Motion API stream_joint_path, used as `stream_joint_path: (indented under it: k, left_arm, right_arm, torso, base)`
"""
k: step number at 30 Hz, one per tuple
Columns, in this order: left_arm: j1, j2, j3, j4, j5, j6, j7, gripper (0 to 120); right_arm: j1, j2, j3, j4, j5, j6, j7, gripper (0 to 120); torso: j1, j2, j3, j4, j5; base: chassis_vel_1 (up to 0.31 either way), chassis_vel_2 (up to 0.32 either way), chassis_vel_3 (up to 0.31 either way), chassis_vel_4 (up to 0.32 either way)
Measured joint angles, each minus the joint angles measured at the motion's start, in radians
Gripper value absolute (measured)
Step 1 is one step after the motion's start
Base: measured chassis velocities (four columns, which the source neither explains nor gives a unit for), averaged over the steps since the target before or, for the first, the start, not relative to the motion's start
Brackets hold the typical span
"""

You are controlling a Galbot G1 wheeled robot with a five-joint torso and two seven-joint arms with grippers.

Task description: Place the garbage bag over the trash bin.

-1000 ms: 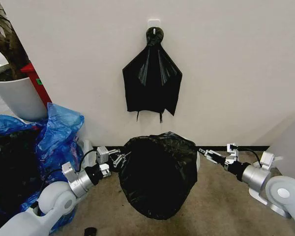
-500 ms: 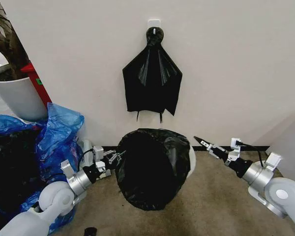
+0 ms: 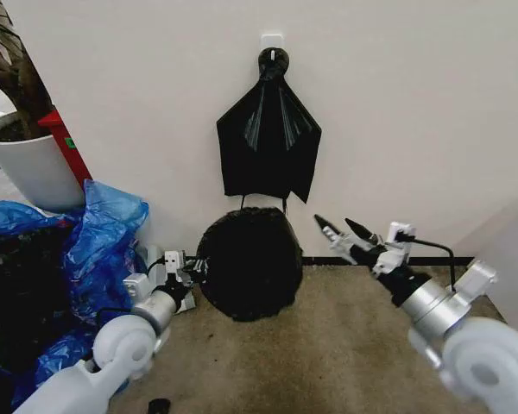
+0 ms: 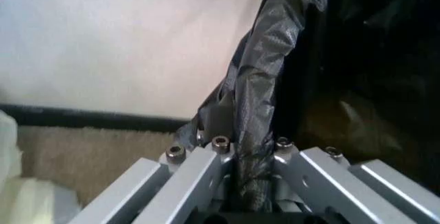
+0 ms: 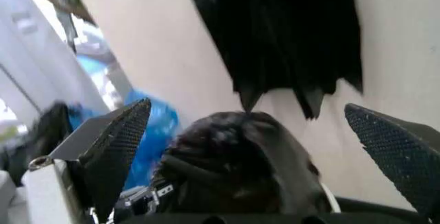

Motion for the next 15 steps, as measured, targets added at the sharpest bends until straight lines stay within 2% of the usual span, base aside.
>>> stream_joint_path:
  k: [2,4,5,6,7,10,15]
  left_arm:
    - [0.006,0.001,0.05,0.0,0.091,-0.026,-0.013,0]
    - [0.002,-0.001,0.094,0.001,0.137,-0.045,-0.028,0]
    - [-0.012,-0.011,0.143,0.003,0.163,-0.054,-0.048,0]
    - [-0.013,-0.013,0.146,0.003,0.167,-0.054,-0.05,0]
    - [-0.018,-0.015,0.153,0.006,0.184,-0.057,-0.055,0]
    - [-0.018,-0.015,0.156,0.009,0.21,-0.064,-0.052,0]
    - [-0.01,-0.009,0.155,0.008,0.289,-0.101,-0.006,0]
  right_arm:
    - [0.021,0.013,-0.088,0.003,-0.07,-0.011,0.027,99]
    - [0.042,0.028,-0.167,-0.003,-0.124,-0.014,0.05,93]
    - [0.07,0.06,-0.32,-0.017,-0.209,-0.054,0.144,82]
    - [0.071,0.063,-0.337,-0.019,-0.217,-0.062,0.161,80]
    - [0.073,0.075,-0.402,-0.028,-0.245,-0.089,0.222,72]
    - [0.084,0.085,-0.462,-0.044,-0.251,-0.118,0.296,65]
    - [0.217,0.123,-0.613,-0.157,-0.139,-0.151,0.522,41]
  torso:
    - [0.0,0.0,0.0,0.0005,-0.0001]
    - [0.0,0.0,0.0,0.0007,0.0003]
    - [0.0,0.0,0.0,0.0004,0.0]
    - [0.0,0.0,0.0,0.0004,0.0]
    - [0.0,0.0,0.0,0.0003,0.0]
    - [0.0,0.0,0.0,0.0001,-0.0002]
    - [0.0,0.0,0.0,0.0004,-0.0001]
  base:
    - [0.0,0.0,0.0,0.0]
    - [0.0,0.0,0.0,0.0]
    - [0.0,0.0,0.0,0.0]
    - [0.0,0.0,0.0,0.0]
    - [0.0,0.0,0.0,0.0]
    - [0.0,0.0,0.0,0.0]
    - [0.0,0.0,0.0,0.0]
